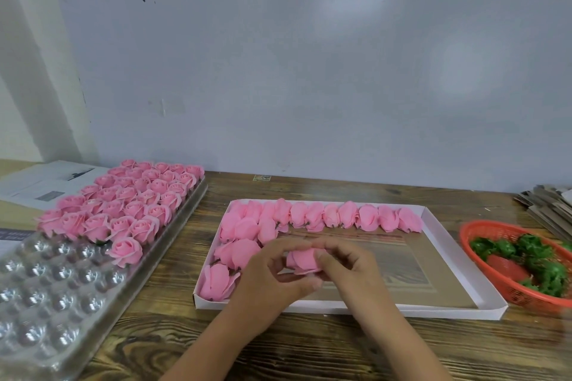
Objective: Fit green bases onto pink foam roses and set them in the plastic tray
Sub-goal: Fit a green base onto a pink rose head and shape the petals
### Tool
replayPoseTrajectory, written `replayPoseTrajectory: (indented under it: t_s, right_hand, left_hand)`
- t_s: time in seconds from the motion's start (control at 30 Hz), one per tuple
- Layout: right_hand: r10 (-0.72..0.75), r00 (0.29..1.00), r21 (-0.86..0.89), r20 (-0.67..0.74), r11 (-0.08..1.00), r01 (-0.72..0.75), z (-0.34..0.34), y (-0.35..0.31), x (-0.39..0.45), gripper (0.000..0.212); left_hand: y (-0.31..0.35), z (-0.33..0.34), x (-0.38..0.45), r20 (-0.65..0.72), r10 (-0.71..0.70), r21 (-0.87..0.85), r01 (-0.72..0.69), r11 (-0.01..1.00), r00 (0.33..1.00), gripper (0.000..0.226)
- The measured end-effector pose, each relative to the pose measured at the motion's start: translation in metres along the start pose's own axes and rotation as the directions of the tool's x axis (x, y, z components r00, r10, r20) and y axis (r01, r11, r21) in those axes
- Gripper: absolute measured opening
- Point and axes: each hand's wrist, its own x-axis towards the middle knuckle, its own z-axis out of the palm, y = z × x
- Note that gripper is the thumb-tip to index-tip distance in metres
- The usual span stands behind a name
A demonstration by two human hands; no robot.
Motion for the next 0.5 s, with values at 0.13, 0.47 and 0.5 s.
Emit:
replayPoseTrajectory:
  t_s: [0.13, 0.47, 0.5]
  right_hand:
    - [0.053, 0.998, 0.042, 0.021, 0.998, -0.054, 0.0007, 0.0025, 0.0007, 0.022]
    - [0.067, 0.995, 0.015, 0.077, 0.998, -0.068, -0.0013, 0.0028, -0.0005, 0.024]
    - [0.067, 0.995, 0.012, 0.079, 0.998, -0.069, -0.0017, 0.0025, -0.0009, 0.024]
  left_hand:
    - [0.0038, 0.0008, 0.0007, -0.110, -0.009, -0.013, 0.008, 1.000, 0.994, 0.019]
    - [0.0089, -0.0007, -0.0001, -0.117, -0.086, -0.105, 0.073, 0.992, 0.989, 0.013]
    - [0.0096, -0.0011, -0.0008, -0.105, -0.091, -0.112, 0.080, 0.991, 0.990, 0.013]
